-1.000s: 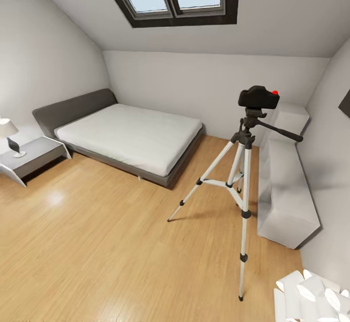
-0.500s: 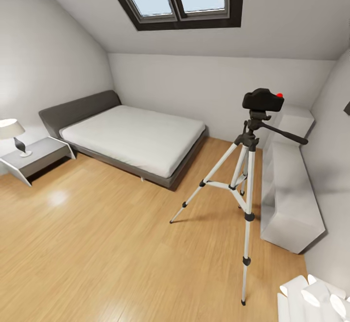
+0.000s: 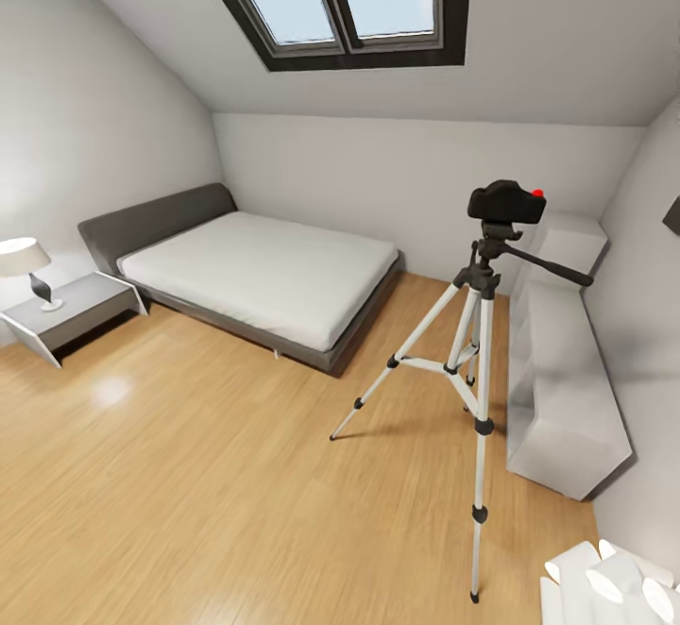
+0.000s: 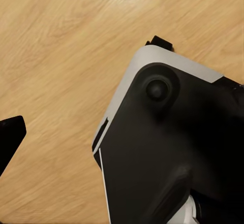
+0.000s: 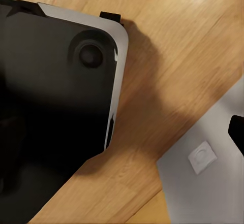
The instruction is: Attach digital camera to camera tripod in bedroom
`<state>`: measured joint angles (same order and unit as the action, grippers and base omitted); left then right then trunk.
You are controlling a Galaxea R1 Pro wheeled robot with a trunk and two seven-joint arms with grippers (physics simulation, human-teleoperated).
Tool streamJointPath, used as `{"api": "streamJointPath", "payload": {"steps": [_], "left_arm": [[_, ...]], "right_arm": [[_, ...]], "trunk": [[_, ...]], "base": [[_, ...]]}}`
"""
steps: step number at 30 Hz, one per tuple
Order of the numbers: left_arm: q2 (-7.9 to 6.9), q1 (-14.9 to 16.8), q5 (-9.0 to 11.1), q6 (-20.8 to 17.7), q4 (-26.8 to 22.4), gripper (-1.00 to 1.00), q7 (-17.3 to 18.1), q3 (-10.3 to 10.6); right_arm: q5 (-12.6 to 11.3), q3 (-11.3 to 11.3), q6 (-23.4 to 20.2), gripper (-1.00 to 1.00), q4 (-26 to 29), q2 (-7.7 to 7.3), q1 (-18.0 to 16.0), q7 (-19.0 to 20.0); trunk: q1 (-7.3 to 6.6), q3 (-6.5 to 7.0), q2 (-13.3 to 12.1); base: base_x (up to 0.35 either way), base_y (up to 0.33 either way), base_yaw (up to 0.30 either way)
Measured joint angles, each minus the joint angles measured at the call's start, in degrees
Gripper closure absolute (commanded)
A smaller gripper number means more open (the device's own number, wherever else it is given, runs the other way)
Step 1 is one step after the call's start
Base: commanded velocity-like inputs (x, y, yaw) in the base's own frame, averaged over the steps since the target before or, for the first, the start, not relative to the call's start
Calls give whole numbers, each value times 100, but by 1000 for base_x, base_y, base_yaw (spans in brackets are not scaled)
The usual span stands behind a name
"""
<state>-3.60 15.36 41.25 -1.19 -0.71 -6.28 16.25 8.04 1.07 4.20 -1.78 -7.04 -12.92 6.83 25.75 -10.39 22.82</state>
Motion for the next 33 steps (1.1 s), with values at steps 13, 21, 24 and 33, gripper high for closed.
{"api": "streamJointPath", "payload": {"steps": [13,21,24,33], "left_arm": [[0,0,1,0,0,-100,0,0],[0,0,1,0,0,-100,0,-2],[0,0,1,0,0,-100,0,-2],[0,0,1,0,0,-100,0,1]], "right_arm": [[2,0,0,-100,-3,-3,0,-46],[2,0,0,-100,1,-5,0,-48],[1,0,0,-100,2,-5,0,-48],[5,0,1,-100,0,-1,25,-54]], "trunk": [[0,119,0],[0,193,0],[0,220,0],[0,303,-1]], "base": [[0,0,0],[0,0,0],[0,0,0],[0,0,0]]}}
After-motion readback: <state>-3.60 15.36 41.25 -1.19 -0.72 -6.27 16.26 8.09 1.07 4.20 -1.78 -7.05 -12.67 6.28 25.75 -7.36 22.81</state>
